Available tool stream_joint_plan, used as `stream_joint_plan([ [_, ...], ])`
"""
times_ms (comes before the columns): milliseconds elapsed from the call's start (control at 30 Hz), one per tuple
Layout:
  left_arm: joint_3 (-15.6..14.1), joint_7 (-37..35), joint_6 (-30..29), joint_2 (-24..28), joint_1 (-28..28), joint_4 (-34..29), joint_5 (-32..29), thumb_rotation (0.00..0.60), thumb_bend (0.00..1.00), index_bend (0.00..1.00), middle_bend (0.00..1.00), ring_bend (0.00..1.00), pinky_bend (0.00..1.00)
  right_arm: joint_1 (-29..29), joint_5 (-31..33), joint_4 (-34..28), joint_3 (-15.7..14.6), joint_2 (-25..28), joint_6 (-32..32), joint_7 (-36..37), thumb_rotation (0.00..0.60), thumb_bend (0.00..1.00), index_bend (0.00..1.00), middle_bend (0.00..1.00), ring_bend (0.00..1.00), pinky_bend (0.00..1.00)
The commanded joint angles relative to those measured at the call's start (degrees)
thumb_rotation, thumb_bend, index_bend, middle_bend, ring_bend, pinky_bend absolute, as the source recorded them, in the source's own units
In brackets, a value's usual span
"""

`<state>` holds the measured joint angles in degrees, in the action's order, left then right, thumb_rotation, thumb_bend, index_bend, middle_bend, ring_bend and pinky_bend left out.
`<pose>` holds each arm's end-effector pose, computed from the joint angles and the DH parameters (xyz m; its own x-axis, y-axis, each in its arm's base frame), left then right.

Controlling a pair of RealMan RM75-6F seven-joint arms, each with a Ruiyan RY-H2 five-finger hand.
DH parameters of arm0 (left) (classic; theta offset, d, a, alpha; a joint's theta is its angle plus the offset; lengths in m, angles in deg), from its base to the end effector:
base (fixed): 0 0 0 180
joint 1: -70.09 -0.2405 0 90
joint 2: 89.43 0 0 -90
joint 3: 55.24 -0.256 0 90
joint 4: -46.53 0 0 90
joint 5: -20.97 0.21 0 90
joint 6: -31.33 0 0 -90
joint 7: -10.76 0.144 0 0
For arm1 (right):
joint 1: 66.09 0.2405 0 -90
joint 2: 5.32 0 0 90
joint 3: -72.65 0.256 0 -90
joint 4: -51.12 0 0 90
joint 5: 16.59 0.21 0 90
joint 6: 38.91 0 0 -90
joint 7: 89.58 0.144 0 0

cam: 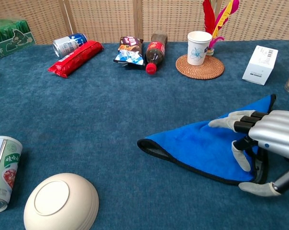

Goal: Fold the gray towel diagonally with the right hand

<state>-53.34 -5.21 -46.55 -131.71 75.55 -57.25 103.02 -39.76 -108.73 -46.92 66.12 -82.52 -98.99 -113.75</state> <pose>-0.3035 0.1769 0.2447 0.2907 0.1067 0.9509 0.9503 0.0839 -0.2999 -0.2021 -0.2029 0.0039 0.6646 -0.2652 0.6986 -0.6705 -0.6243 0.4008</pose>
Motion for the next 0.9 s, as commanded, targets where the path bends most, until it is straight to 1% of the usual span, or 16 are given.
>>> stream_joint_plan([
  [33, -0.01, 0.03, 0.01, 0.0, 0.0, -0.04, -0.04, 0.6, 0.24, 0.18, 0.0, 0.0, 0.0, 0.08, -0.6, -0.17, 0.92, 0.59, -1.23, 0.32, 0.294, 0.32, 0.54, 0.0, 0.0, 0.0],
  [267, -0.04, -0.09, -0.06, 0.07, -0.03, -0.09, 0.03, 0.6, 0.24, 0.18, 0.0, 0.0, 0.0, -0.03, 0.29, -0.05, 3.27, 2.02, -3.27, 1.19, 0.294, 0.32, 0.54, 0.0, 0.0, 0.0],
  [433, -0.08, -0.27, -0.15, 0.12, -0.08, -0.08, 0.19, 0.6, 0.24, 0.18, 0.0, 0.0, 0.0, -0.02, 1.25, 0.14, 4.32, 2.63, -3.66, 1.88, 0.292, 0.32, 0.54, 0.0, 0.0, 0.0],
  [500, -0.1, -0.57, -0.15, 0.17, -0.1, -0.01, 0.22, 0.6, 0.24, 0.18, 0.0, 0.0, 0.0, -0.08, 2.18, 0.34, 5.51, 3.09, -4.43, 2.71, 0.292, 0.32, 0.54, 0.0, 0.0, 0.0],
  [667, -0.14, -0.99, -0.3, 0.27, -0.16, 0.08, 0.46, 0.6, 0.24, 0.18, 0.0, 0.0, 0.0, -0.16, 3.3, 1.03, 7.41, 3.73, -5.9, 3.3, 0.295, 0.32, 0.54, 0.0, 0.0, 0.0],
  [833, -0.21, -1.54, -0.29, 0.38, -0.17, 0.19, 0.67, 0.6, 0.24, 0.18, 0.0, 0.0, 0.0, -0.65, 4.77, 1.9, 9.22, 4.21, -7.77, 4.44, 0.312, 0.32, 0.54, 0.0, 0.0, 0.0],
  [900, -0.24, -2.05, -0.32, 0.48, -0.18, 0.29, 0.91, 0.6, 0.24, 0.18, 0.0, 0.0, 0.0, -1.15, 5.57, 2.67, 10.43, 4.61, -9.42, 5.96, 0.316, 0.3, 0.53, 0.0, 0.0, 0.0],
])
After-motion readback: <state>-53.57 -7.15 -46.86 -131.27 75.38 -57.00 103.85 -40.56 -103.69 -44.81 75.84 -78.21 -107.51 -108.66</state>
